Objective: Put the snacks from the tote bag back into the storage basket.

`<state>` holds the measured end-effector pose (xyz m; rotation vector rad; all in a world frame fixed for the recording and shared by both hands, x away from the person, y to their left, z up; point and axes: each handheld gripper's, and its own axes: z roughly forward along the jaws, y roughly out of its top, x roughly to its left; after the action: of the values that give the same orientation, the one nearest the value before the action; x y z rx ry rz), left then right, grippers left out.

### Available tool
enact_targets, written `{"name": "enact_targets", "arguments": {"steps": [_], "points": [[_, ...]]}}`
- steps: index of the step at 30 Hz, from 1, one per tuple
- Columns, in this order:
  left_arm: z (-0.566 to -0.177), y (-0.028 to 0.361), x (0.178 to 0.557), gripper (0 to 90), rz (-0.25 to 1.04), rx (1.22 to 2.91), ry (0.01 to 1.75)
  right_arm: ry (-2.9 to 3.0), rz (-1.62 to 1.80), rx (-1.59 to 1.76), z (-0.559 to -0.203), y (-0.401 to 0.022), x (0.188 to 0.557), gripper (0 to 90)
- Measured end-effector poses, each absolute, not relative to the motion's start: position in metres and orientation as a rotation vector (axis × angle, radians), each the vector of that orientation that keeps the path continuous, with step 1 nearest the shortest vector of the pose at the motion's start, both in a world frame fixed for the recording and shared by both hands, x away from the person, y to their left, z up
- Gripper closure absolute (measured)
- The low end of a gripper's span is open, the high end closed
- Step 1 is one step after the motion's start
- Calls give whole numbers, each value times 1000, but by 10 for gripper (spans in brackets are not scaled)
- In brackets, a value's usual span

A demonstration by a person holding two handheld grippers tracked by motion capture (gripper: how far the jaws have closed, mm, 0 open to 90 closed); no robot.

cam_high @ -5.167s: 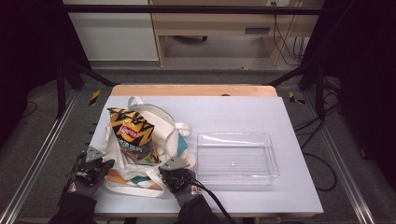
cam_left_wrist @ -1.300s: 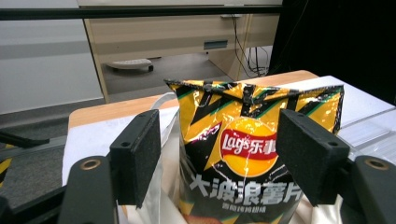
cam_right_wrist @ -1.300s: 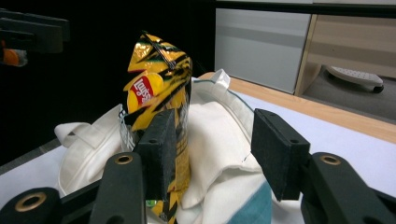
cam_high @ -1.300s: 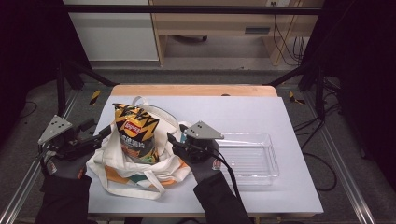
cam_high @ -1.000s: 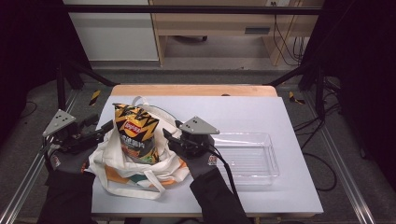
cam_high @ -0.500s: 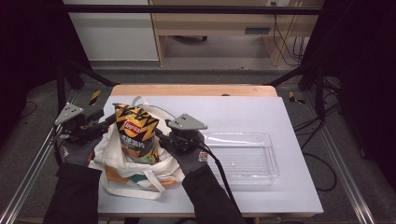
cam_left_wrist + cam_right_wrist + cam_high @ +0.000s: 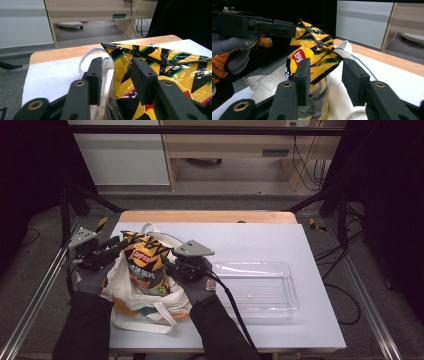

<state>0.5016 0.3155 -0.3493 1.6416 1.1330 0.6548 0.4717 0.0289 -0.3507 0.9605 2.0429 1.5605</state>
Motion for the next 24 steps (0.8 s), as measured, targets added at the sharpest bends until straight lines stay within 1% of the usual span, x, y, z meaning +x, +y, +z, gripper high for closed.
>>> {"name": "enact_targets", "arguments": {"steps": [2, 3, 5, 8, 9, 10, 11, 12, 13, 14, 15, 16, 17, 24], "points": [[-350, 316, 502, 633, 652, 1643, 1136, 2045, 1559, 958, -351, 30, 473, 608], [-351, 316, 503, 672, 648, 1643, 1140, 2053, 1560, 963, -352, 33, 473, 643], [-353, 317, 504, 710, 639, 1643, 1148, 2055, 1560, 959, -353, 33, 474, 658], [-356, 317, 506, 765, 623, 1648, 1149, 2052, 1551, 955, -352, 36, 473, 716], [-356, 317, 506, 782, 623, 1648, 1149, 2052, 1551, 955, -352, 36, 473, 716], [-356, 316, 505, 799, 626, 1650, 1142, 2054, 1556, 953, -352, 36, 473, 749], [-356, 316, 505, 813, 626, 1650, 1142, 2054, 1556, 953, -352, 36, 473, 749], [-356, 316, 505, 835, 625, 1648, 1137, 2054, 1562, 954, -353, 37, 474, 788], [-356, 316, 505, 849, 625, 1648, 1137, 2054, 1562, 954, -353, 37, 474, 788], [-357, 317, 504, 867, 619, 1650, 1134, 2059, 1572, 952, -353, 37, 473, 837], [-357, 317, 504, 873, 619, 1650, 1134, 2059, 1572, 952, -353, 37, 473, 837], [-356, 317, 503, 879, 620, 1654, 1132, 2064, 1575, 943, -353, 38, 473, 876], [-356, 317, 502, 885, 622, 1656, 1130, 2065, 1574, 940, -353, 39, 473, 886], [-352, 315, 493, 898, 621, 1657, 1114, 2071, 1566, 942, -350, 34, 471, 896]]}}
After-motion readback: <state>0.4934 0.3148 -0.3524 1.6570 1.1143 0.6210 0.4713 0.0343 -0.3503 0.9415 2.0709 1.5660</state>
